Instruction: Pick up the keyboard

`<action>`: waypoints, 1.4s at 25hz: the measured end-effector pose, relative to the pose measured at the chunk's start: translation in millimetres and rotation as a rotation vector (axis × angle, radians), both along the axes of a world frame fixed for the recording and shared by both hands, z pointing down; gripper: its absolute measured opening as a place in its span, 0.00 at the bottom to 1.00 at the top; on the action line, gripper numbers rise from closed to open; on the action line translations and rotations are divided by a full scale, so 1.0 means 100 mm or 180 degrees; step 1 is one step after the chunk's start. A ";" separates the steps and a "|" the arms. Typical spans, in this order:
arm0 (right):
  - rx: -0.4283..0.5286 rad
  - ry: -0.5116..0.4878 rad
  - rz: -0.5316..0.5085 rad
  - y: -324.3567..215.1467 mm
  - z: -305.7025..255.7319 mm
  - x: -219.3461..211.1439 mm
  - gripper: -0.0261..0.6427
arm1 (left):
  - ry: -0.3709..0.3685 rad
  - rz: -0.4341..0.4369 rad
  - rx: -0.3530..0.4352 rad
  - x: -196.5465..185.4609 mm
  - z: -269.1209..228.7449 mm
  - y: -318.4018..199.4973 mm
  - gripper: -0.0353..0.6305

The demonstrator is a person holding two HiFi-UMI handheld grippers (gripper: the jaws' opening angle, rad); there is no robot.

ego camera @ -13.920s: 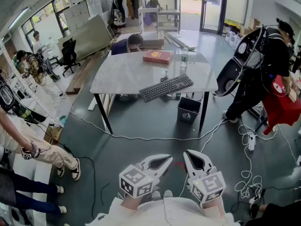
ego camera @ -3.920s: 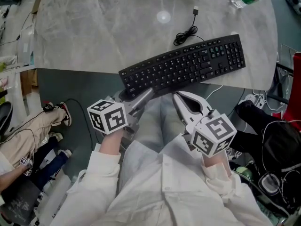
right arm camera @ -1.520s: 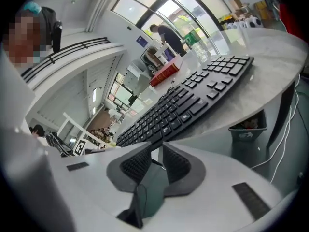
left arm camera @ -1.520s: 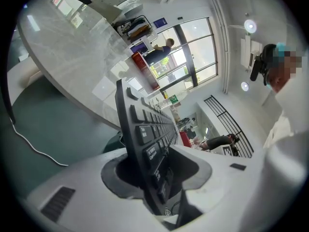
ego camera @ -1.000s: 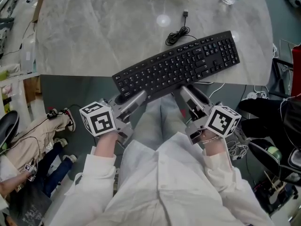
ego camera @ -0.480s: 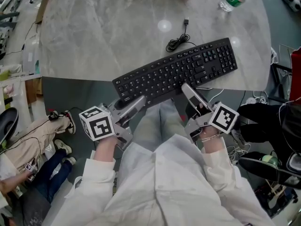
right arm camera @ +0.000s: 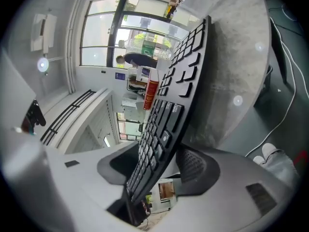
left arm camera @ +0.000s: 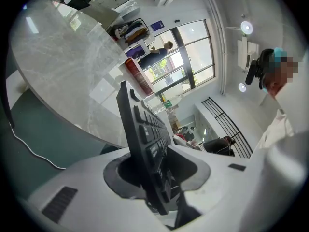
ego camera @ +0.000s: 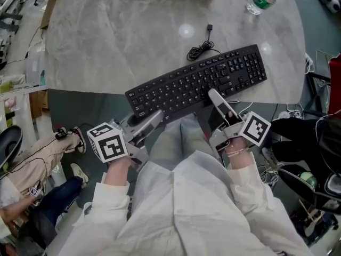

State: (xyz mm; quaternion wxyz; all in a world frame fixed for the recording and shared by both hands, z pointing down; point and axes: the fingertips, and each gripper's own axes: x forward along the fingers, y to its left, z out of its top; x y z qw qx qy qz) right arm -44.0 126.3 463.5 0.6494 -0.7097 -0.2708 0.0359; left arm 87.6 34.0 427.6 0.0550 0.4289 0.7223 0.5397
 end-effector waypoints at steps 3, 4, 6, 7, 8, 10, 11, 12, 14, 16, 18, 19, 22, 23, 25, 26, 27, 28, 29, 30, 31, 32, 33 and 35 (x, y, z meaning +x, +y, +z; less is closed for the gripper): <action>0.0037 0.0003 0.0024 0.05 0.01 0.00 0.37 | -0.0011 0.0006 0.0004 0.00 0.00 -0.01 0.26; 0.0040 -0.0011 0.0026 0.05 0.01 0.00 0.37 | -0.0014 0.0008 0.0007 0.00 0.00 -0.01 0.26; 0.0046 -0.0002 0.0055 0.07 0.01 0.00 0.37 | -0.0018 0.0016 0.0011 0.00 0.00 0.00 0.26; 0.0051 0.0022 0.0080 0.08 0.02 -0.01 0.37 | -0.0019 0.0021 0.0012 0.00 0.01 0.00 0.26; 0.0062 0.0047 0.0111 0.09 0.02 -0.01 0.37 | -0.0022 0.0027 0.0017 0.00 0.01 0.00 0.26; 0.0106 0.0086 0.0196 0.11 0.03 -0.03 0.37 | -0.0036 0.0031 0.0037 0.01 0.03 -0.01 0.26; 0.0130 0.0106 0.0243 0.13 0.03 -0.03 0.37 | -0.0044 0.0030 0.0048 0.01 0.04 -0.01 0.26; 0.0147 0.0122 0.0283 0.14 0.03 -0.03 0.37 | -0.0052 0.0030 0.0057 0.01 0.04 -0.01 0.26; 0.0167 0.0116 0.0342 0.17 0.03 -0.05 0.37 | -0.0063 0.0031 0.0072 0.01 0.03 -0.01 0.26; 0.0206 0.0037 0.0401 0.19 0.07 -0.08 0.37 | -0.0068 0.0035 0.0087 0.00 0.04 -0.01 0.26; 0.0248 -0.0033 0.0476 0.20 0.11 -0.11 0.35 | -0.0075 0.0036 0.0090 0.00 0.06 -0.02 0.26; 0.0256 -0.0031 0.0510 0.20 0.11 -0.12 0.34 | -0.0076 0.0038 0.0083 0.00 0.06 -0.02 0.26; 0.0262 -0.0008 0.0586 0.22 0.12 -0.14 0.32 | -0.0061 0.0070 0.0053 0.00 0.06 0.00 0.26; 0.0273 -0.0015 0.0608 0.22 0.12 -0.14 0.31 | -0.0055 0.0081 0.0050 0.00 0.06 0.00 0.26; 0.0287 -0.0041 0.0641 0.21 0.11 -0.14 0.29 | -0.0052 0.0088 0.0068 0.00 0.06 -0.01 0.26; 0.0282 -0.0064 0.0651 0.21 0.11 -0.15 0.29 | -0.0058 0.0087 0.0082 0.00 0.07 -0.01 0.26; 0.0273 -0.0094 0.0658 0.20 0.11 -0.15 0.29 | -0.0067 0.0085 0.0093 0.00 0.07 -0.02 0.27; 0.0261 -0.0118 0.0663 0.20 0.11 -0.15 0.29 | -0.0073 0.0084 0.0101 0.00 0.08 -0.02 0.27; 0.0248 -0.0134 0.0666 0.19 0.11 -0.15 0.28 | -0.0073 0.0085 0.0104 0.01 0.09 -0.03 0.27; 0.0234 -0.0141 0.0670 0.19 0.11 -0.13 0.28 | -0.0068 0.0091 0.0102 0.02 0.10 -0.03 0.27; 0.0223 -0.0143 0.0679 0.19 0.10 -0.12 0.28 | -0.0059 0.0101 0.0093 0.03 0.10 -0.03 0.27; 0.0215 -0.0145 0.0691 0.19 0.10 -0.12 0.28 | -0.0050 0.0115 0.0081 0.03 0.10 -0.03 0.27; 0.0210 -0.0146 0.0702 0.19 0.10 -0.13 0.28 | -0.0041 0.0131 0.0068 0.02 0.10 -0.03 0.27; 0.0208 -0.0131 0.0713 0.19 0.10 -0.14 0.27 | -0.0014 0.0174 0.0035 0.00 0.09 -0.03 0.27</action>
